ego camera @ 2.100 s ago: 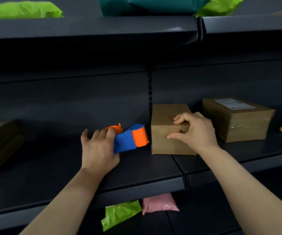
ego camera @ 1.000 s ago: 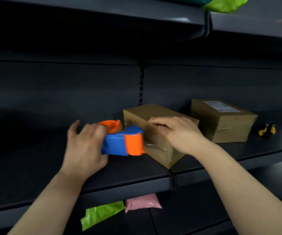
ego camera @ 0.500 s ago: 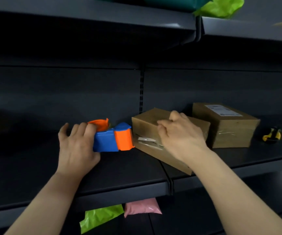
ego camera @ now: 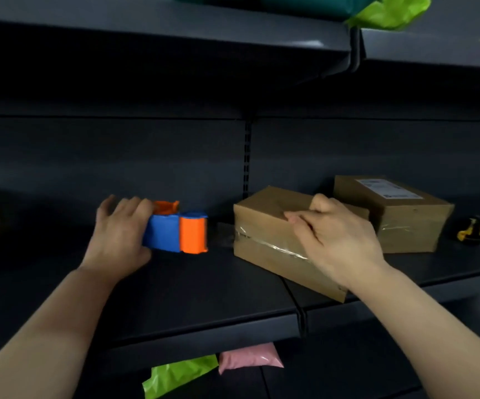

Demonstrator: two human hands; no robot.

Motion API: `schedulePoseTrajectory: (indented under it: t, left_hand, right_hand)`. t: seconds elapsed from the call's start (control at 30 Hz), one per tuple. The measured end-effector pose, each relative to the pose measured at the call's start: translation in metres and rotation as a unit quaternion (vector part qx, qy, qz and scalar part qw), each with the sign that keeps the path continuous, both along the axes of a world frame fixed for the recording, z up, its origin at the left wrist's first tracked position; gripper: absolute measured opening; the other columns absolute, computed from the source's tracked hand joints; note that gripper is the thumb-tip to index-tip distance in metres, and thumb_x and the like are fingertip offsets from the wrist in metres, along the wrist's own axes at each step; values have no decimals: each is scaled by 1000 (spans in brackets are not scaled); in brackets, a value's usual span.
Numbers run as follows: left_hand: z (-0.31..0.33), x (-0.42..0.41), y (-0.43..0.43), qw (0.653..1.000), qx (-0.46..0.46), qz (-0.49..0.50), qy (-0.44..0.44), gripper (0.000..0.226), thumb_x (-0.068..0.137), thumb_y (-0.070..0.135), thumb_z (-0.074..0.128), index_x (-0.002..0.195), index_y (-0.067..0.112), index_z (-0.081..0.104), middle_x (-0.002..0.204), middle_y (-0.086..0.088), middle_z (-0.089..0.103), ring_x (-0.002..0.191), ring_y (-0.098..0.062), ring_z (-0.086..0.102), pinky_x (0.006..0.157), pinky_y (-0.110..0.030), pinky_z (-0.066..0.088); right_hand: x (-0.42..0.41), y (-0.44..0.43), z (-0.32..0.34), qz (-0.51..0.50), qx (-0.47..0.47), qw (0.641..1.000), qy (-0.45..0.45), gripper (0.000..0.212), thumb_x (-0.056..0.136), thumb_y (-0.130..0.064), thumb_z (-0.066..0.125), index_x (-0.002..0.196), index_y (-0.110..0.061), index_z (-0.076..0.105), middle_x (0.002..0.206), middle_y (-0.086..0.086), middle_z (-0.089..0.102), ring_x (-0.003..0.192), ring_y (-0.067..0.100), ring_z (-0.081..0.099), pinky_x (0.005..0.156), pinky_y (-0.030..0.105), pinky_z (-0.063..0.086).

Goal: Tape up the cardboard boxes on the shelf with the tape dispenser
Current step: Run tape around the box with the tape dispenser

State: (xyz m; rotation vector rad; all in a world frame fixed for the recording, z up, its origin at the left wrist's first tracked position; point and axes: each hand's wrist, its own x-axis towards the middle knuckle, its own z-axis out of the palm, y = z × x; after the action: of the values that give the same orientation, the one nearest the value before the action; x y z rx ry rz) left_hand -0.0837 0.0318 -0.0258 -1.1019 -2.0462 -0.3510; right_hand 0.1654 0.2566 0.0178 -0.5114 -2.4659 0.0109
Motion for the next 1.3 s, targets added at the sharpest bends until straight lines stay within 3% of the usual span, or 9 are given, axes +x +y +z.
schedulePoseTrajectory:
  t: [0.2, 0.5, 0.87, 1.0, 1.1, 1.23, 1.3]
  left_hand:
    - [-6, 7, 8, 1000, 13, -17, 12, 62, 41, 0, 74, 98, 13, 54, 88, -4, 56, 88, -33, 57, 101, -56, 31]
    - [1, 1, 22, 1000, 2, 5, 9, 62, 44, 1, 75, 100, 15, 52, 91, -4, 57, 90, -31, 57, 104, -57, 29]
    - [4, -9, 38, 1000, -21, 7, -3, 64, 46, 1, 76, 103, 17, 52, 96, -4, 58, 96, -30, 58, 106, -56, 27]
    - [3, -9, 49, 1000, -12, 15, 0, 62, 46, -1, 75, 101, 15, 53, 95, -6, 58, 95, -31, 57, 106, -57, 27]
    - [0, -4, 59, 1000, 15, 11, 12, 61, 45, -2, 76, 99, 14, 51, 92, -7, 57, 90, -32, 57, 103, -58, 31]
    - [-10, 7, 65, 997, 37, -63, -12, 59, 47, 0, 76, 96, 17, 48, 88, -2, 54, 86, -29, 56, 99, -52, 35]
    - [-13, 14, 67, 994, 37, -98, -15, 55, 49, 2, 77, 96, 16, 51, 87, 0, 55, 86, -27, 57, 100, -51, 35]
  right_hand:
    - [8, 21, 0, 33, -40, 998, 29, 78, 83, -68, 7, 106, -33, 73, 81, -12, 44, 80, 4, 45, 56, 23, 33]
    - [8, 22, 1, 48, -48, 997, 35, 79, 82, -69, 8, 103, -31, 74, 80, -12, 43, 83, 1, 46, 60, 28, 40]
    - [8, 27, 0, 57, -36, 997, 34, 74, 84, -69, 11, 106, -34, 73, 79, -12, 43, 82, 2, 47, 62, 32, 44]
    - [7, 31, -1, 72, -28, 996, 39, 48, 91, -58, 30, 114, -40, 69, 78, -12, 44, 80, 3, 48, 60, 27, 41]
    - [7, 36, -3, 90, -14, 995, 42, 42, 90, -58, 36, 117, -43, 66, 77, -12, 46, 79, 2, 49, 58, 21, 36]
    - [15, 48, -3, 102, -6, 993, 64, 50, 85, -69, 35, 103, -43, 72, 74, -15, 48, 72, 7, 52, 53, 19, 31]
    - [17, 49, -14, 38, 93, 987, 125, 46, 91, -59, 41, 87, -29, 75, 72, -13, 50, 62, 6, 50, 49, 19, 26]
